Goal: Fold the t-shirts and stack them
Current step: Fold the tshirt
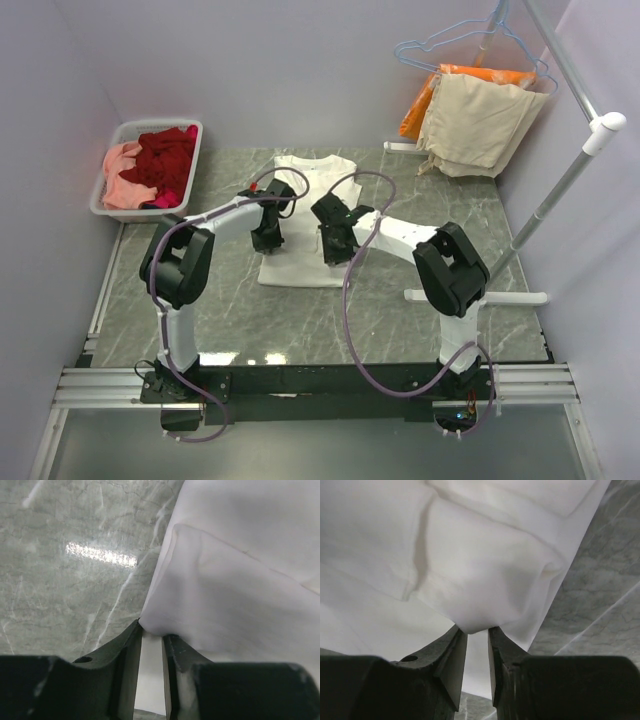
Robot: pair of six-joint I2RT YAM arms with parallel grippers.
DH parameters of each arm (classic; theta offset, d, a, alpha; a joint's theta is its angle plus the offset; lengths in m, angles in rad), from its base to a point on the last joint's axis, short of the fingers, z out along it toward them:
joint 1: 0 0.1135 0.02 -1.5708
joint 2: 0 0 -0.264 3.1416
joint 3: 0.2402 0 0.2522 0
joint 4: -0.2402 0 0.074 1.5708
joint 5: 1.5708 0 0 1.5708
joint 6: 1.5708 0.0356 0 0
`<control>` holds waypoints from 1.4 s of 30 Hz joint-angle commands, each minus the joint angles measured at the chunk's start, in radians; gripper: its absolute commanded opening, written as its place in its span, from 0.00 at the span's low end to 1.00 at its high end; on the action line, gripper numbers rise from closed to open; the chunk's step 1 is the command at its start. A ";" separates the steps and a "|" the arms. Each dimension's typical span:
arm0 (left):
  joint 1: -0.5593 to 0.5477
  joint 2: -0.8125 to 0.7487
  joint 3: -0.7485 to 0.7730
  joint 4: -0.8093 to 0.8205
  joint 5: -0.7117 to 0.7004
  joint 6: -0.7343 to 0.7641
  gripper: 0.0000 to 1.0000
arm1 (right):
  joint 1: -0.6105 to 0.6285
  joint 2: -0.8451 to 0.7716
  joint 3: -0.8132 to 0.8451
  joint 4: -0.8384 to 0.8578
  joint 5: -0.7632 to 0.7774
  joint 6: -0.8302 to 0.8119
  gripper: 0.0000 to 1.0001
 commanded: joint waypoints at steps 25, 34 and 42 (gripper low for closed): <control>0.070 0.267 0.523 -0.029 -0.133 0.048 0.30 | -0.179 0.201 0.423 -0.032 0.131 -0.001 0.24; 0.092 0.249 0.550 -0.038 -0.193 0.010 0.30 | -0.230 0.137 0.376 0.072 0.288 0.098 0.16; 0.098 0.118 0.388 -0.117 -0.143 0.005 0.36 | -0.233 0.028 0.279 -0.015 0.263 0.049 0.26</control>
